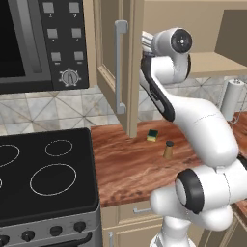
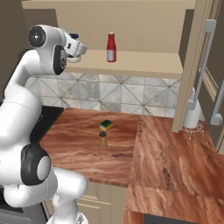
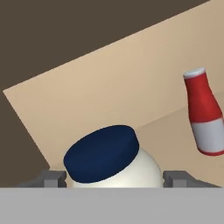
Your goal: There are various items on the counter. Only move the condiments/shakers into the cabinet.
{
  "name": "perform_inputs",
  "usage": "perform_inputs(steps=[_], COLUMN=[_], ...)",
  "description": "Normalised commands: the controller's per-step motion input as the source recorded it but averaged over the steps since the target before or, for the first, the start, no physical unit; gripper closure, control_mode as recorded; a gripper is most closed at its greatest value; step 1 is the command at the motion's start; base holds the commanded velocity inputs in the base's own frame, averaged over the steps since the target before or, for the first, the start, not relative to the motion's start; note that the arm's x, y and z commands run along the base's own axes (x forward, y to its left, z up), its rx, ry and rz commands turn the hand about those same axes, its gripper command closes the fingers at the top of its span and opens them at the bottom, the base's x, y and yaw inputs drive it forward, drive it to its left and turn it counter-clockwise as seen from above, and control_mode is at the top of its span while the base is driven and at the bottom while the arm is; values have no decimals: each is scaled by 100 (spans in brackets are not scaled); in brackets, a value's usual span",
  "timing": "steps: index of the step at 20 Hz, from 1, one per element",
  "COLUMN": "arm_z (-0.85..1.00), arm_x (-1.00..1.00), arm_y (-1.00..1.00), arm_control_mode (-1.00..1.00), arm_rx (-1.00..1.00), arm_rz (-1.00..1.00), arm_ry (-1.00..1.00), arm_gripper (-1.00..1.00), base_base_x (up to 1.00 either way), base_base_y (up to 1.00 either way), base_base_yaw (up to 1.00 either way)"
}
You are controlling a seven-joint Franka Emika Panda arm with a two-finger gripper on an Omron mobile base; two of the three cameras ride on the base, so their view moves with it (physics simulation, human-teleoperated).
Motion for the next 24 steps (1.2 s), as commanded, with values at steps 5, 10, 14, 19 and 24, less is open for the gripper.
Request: perform_inputs(steps=[5, 10, 14, 19, 24], arm_z=[-13, -12, -15, -16, -13], arm_x=[35, 30, 28, 32, 38], arm_y=[0, 0, 0, 0, 0], arm_control_mode=[-100, -100, -100, -100, -100], arm_rx=[0, 0, 0, -1, -3], arm_rz=[0, 0, 0, 0, 0], arm_ry=[3, 0, 0, 0, 0], arm_gripper=[100, 100, 100, 100, 100], base_base_x=[0, 0, 0, 0, 0], base_base_y=[0, 0, 0, 0, 0], base_base_yaw=[0, 0, 0, 0, 0])
